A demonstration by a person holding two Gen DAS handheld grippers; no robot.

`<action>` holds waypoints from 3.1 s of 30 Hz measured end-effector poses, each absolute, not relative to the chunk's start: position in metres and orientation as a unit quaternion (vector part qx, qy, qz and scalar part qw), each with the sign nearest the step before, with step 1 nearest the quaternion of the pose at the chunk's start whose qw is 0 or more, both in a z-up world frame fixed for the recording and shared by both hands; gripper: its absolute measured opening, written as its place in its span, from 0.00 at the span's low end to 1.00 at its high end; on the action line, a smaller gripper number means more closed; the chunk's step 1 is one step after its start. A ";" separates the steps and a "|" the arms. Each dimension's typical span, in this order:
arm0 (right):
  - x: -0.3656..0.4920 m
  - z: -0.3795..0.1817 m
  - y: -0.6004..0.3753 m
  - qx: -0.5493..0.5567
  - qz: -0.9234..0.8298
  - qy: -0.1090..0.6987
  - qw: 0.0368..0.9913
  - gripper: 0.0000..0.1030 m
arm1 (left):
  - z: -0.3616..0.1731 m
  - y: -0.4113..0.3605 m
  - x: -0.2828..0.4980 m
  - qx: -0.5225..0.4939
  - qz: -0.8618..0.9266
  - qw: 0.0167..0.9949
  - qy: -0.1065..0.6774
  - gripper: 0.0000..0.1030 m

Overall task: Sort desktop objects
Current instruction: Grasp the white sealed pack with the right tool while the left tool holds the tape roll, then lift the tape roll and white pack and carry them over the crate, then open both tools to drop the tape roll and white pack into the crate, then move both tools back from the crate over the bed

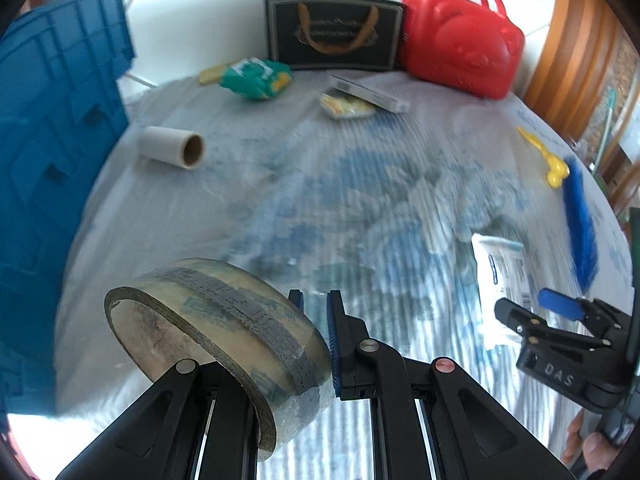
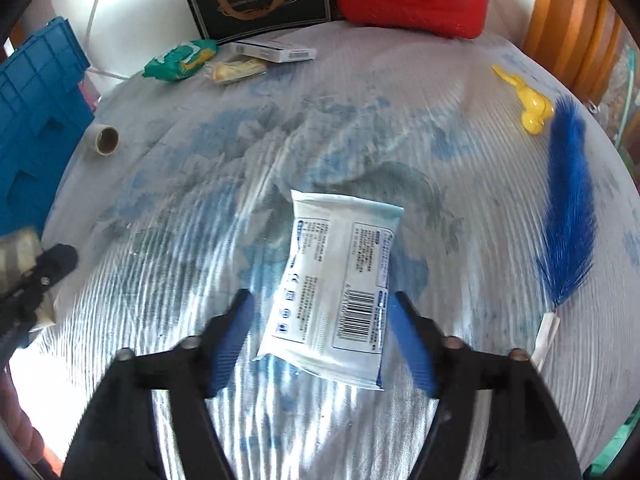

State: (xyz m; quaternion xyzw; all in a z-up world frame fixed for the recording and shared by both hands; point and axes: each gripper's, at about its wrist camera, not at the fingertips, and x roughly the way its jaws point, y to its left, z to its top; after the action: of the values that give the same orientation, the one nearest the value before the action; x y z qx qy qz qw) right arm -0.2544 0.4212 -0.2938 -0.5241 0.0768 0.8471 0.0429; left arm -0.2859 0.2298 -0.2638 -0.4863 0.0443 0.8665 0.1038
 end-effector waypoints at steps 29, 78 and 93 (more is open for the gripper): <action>-0.255 -0.261 0.399 -0.477 0.877 0.039 0.035 0.48 | -0.263 0.258 -0.288 -0.469 0.866 0.153 0.075 0.11; -0.279 0.006 -0.021 -0.282 0.898 -0.119 -0.316 0.95 | -0.038 -0.149 -0.188 -0.364 0.912 -0.188 -0.041 0.81; -0.150 0.029 0.139 -0.232 0.935 -0.087 -0.255 1.00 | -0.002 -0.029 -0.103 -0.276 0.944 -0.173 -0.045 0.81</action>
State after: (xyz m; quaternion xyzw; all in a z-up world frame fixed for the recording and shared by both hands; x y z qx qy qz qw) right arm -0.1504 0.1394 0.0288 -0.2320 -0.0866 0.9346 -0.2553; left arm -0.1030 -0.0292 -0.0016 -0.2756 -0.0453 0.9444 -0.1733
